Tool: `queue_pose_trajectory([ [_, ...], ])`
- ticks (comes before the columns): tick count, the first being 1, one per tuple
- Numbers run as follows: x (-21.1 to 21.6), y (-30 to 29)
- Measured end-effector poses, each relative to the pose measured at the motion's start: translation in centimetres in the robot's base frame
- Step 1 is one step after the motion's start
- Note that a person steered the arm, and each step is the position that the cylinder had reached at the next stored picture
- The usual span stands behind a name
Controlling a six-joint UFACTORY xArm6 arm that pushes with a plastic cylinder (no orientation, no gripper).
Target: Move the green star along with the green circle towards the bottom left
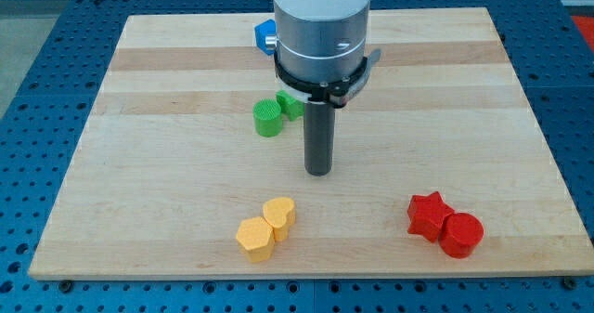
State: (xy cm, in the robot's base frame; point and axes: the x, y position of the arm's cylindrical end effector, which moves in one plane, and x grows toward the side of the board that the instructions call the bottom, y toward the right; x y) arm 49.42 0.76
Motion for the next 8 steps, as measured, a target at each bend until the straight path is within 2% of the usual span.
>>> queue_pose_trajectory([
  [2, -0.3, -0.2],
  [6, 5.6, -0.2],
  [7, 4.5, -0.2],
  [8, 0.2, -0.2],
])
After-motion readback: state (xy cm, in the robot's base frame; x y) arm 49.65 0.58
